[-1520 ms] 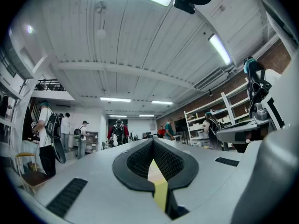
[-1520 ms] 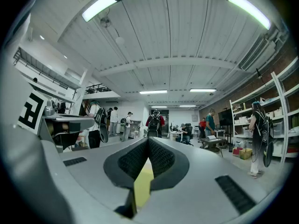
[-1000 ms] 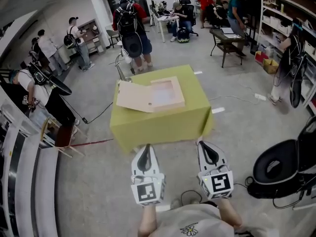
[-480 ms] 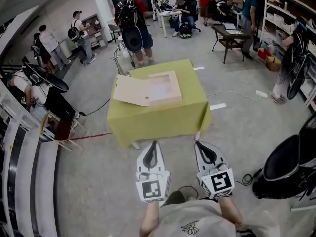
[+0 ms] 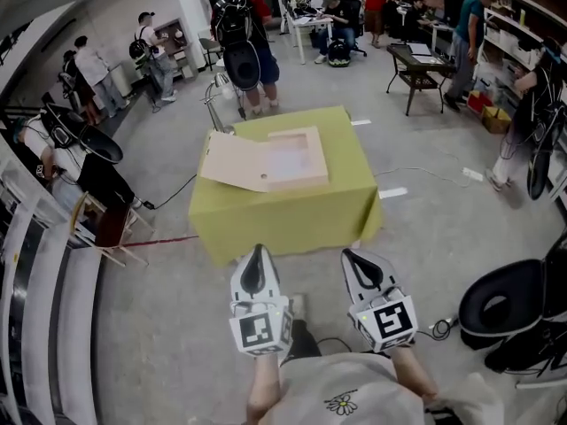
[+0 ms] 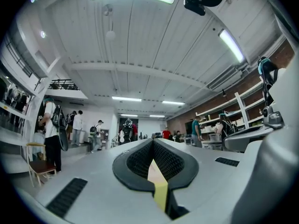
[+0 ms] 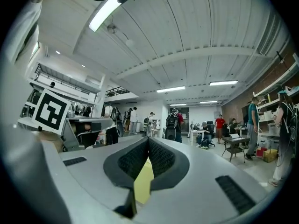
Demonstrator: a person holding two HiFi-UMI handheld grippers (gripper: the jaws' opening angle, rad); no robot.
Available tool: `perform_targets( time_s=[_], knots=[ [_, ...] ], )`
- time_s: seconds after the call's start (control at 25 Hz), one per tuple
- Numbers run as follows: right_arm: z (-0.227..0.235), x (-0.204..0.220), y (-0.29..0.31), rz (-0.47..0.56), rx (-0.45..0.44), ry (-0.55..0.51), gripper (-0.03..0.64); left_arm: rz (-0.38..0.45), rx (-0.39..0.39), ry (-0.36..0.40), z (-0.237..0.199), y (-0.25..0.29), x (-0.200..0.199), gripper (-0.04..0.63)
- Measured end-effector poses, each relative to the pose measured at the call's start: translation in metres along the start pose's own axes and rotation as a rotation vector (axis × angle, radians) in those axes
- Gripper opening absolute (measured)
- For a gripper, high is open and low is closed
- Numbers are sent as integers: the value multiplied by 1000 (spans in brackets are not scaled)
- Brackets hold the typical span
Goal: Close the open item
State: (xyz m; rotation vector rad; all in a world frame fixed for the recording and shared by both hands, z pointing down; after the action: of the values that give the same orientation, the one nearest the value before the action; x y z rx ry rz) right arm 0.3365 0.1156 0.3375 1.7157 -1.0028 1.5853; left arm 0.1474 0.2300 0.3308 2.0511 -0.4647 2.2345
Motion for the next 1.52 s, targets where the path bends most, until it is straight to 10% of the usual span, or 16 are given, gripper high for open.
perform_targets(
  time_s=[0.68, 0.96, 1.52],
  knots=[
    [32, 15, 223, -53, 224, 5, 11, 37, 167, -20, -135, 218, 36, 14],
    [27, 6, 338, -60, 189, -11, 12, 32, 238, -88, -205, 288, 45, 14],
    [75, 16, 391, -24, 90, -61, 12, 20, 51, -8, -198, 334, 62, 14]
  ],
)
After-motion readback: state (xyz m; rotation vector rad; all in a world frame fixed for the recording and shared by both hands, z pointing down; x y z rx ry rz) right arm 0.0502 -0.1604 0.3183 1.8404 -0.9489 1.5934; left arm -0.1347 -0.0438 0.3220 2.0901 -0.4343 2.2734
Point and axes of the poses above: the fingertips, and each gripper's own axes: y forward along the fingers, z to its right, x out of its underside, the point moved 9 cm from there along -y, backward along the fingers, and after that the axes turned 8 degrees about x, right-handed, at the moved point
